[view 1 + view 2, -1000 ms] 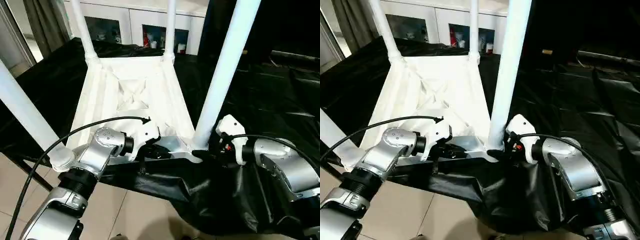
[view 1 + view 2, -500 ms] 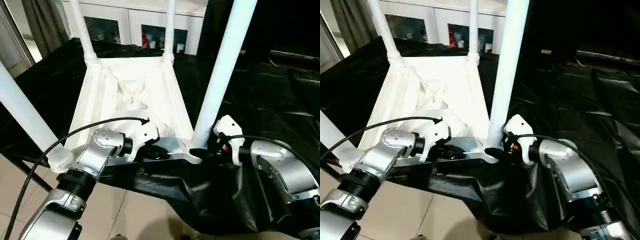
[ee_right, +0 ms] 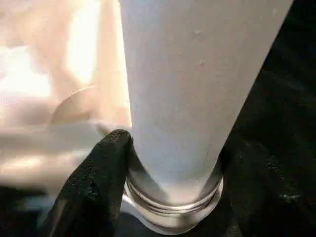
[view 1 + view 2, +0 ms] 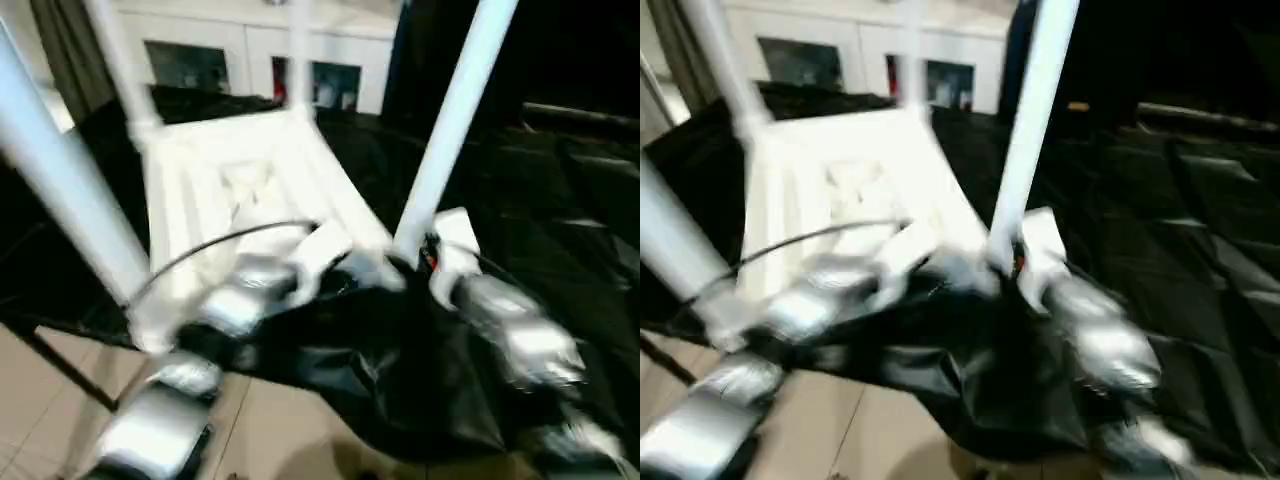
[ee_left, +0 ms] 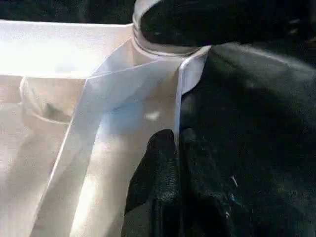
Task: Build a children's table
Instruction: Rotate leg to tighten
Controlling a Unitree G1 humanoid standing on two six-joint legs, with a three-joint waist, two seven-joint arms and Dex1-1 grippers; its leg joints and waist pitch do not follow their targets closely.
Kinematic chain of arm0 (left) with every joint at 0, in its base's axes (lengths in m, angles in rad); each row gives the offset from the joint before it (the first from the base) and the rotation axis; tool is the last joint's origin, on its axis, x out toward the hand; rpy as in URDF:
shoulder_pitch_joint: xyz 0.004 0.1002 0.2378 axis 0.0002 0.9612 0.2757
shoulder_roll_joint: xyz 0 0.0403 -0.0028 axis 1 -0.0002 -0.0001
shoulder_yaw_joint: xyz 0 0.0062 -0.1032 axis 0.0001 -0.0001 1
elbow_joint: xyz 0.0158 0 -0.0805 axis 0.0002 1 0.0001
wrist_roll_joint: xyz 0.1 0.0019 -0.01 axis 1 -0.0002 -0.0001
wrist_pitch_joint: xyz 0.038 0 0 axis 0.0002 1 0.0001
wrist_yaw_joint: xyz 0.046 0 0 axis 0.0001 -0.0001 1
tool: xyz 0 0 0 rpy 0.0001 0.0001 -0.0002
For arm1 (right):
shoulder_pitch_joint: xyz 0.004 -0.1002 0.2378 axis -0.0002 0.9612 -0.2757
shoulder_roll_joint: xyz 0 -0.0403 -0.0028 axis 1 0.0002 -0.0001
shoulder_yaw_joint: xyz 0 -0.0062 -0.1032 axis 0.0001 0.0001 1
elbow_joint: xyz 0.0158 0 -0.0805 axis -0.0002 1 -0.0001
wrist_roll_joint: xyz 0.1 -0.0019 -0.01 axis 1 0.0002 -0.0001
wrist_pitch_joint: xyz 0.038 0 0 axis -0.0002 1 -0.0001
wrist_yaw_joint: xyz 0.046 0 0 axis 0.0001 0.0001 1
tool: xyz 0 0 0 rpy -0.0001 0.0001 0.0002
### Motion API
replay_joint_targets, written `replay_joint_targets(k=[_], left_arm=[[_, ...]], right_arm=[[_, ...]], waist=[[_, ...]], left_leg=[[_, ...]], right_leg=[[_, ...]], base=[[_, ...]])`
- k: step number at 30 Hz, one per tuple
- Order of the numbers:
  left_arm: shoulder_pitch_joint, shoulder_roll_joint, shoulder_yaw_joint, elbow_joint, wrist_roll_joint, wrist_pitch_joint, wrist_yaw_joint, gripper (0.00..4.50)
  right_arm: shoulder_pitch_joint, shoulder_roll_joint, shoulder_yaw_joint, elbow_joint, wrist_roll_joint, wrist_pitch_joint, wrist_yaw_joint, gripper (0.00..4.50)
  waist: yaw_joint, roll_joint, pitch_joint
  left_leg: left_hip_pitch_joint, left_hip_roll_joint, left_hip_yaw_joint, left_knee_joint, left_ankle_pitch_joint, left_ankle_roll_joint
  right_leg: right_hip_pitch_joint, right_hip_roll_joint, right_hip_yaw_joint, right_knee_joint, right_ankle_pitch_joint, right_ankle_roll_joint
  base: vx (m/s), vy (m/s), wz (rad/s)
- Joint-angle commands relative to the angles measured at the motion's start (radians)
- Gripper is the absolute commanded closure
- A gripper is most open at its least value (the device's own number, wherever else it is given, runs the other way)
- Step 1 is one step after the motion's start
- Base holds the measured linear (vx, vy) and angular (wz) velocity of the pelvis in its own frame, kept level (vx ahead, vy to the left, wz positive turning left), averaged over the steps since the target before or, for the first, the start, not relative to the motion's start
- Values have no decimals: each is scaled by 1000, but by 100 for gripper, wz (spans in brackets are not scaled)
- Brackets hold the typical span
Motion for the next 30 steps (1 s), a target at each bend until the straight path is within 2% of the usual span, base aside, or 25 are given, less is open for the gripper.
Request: replay_joint_targets(k=[1,2,3,4,5,8,11,13,15,17,20,21,22,24,25,26,27,30], left_arm=[[-60,-25,41,0,-10,-34,104,450],[-69,-32,38,8,-4,-40,119,450],[-73,-34,38,6,-4,-44,114,450],[-74,-32,37,2,-4,-50,105,450],[-71,-27,34,-4,-4,-56,89,450],[-69,-16,31,12,-8,-97,46,450],[-64,-5,33,14,-18,-112,16,450],[-43,24,30,-14,-33,-125,-45,450],[-25,49,21,-33,-37,-137,-98,450],[-9,72,15,-47,-39,-152,-136,450],[29,121,10,-96,-66,-186,-248,450],[40,134,8,-111,-76,-196,-284,450],[56,151,3,-137,-91,-199,-337,450],[83,184,-12,-183,-107,-198,-424,450],[103,212,-26,-221,-119,-191,-489,450],[111,224,-31,-237,-122,-184,-514,450],[121,242,-35,-259,-128,-179,-545,450],[135,265,-35,-295,-137,-162,-586,450]], right_arm=[[11,77,52,75,13,38,-7,200],[-2,90,50,86,8,30,-21,200],[-11,95,46,92,6,18,-29,166],[-16,93,46,91,4,9,-27,166],[-16,89,46,84,3,-2,-19,145],[-15,77,47,70,-9,-28,14,127],[-7,50,57,38,-6,-28,53,91],[16,-19,82,-34,2,-10,161,79],[33,-72,88,-84,21,14,232,68],[48,-120,87,-127,39,39,287,42],[78,-234,92,-201,49,65,398,24],[87,-261,96,-219,52,71,429,10],[98,-293,103,-243,58,76,471,10],[119,-343,112,-288,70,80,543,10],[140,-387,125,-330,84,78,610,10],[152,-411,134,-351,89,75,643,10],[165,-439,147,-376,95,73,680,10],[182,-470,169,-394,91,53,722,10]], waist=[[6,-7,-75],[7,-7,-76],[7,-3,-77],[7,-4,-77],[8,-5,-78],[9,-7,-80],[11,-8,-78],[14,-10,-74],[14,-13,-72],[16,-12,-69],[19,-11,-67],[23,-13,-68],[25,-7,-68],[27,-7,-67],[32,-4,-66],[37,-4,-68],[42,-1,-65],[46,-1,-64]], left_leg=[[-9,9,-4,-67,-156,59],[-9,11,-4,-69,-144,66],[-11,11,-5,-69,-136,70],[-11,13,-4,-69,-134,72],[-11,13,-4,-69,-126,78],[-17,13,-3,-68,-107,94],[-14,14,-1,-68,-105,101],[-12,15,0,-69,-116,112],[-15,16,-1,-70,-125,119],[-11,15,1,-70,-137,120],[-11,18,0,-71,-141,114],[-12,20,1,-71,-129,114],[-10,21,1,-71,-133,113],[-11,22,0,-71,-138,110],[-10,24,0,-72,-141,109],[-9,29,-2,-74,-140,111],[-5,30,0,-74,-142,113],[-3,31,4,-74,-154,101]], right_leg=[[65,-53,33,-96,-499,-40],[64,-53,37,-89,-464,-55],[66,-54,38,-84,-439,-70],[67,-54,39,-83,-428,-75],[67,-55,41,-79,-403,-86],[72,-55,44,-69,-356,-109],[71,-55,46,-67,-341,-126],[71,-53,46,-69,-344,-122],[74,-54,46,-69,-360,-115],[70,-55,46,-75,-397,-107],[70,-54,46,-78,-423,-97],[68,-56,49,-74,-407,-99],[67,-56,49,-74,-407,-103],[67,-57,50,-73,-405,-106],[67,-58,51,-72,-407,-107],[69,-60,53,-68,-390,-112],[62,-59,55,-67,-381,-119],[59,-58,53,-69,-393,-128]], base=[[0,0,0],[0,0,0],[0,0,0],[0,0,0],[0,0,0],[0,0,0],[0,0,0],[0,0,0],[0,0,0],[0,0,0],[0,0,0],[0,0,0],[0,0,0],[0,0,0],[0,0,0],[0,0,0],[0,0,0],[0,0,0]])
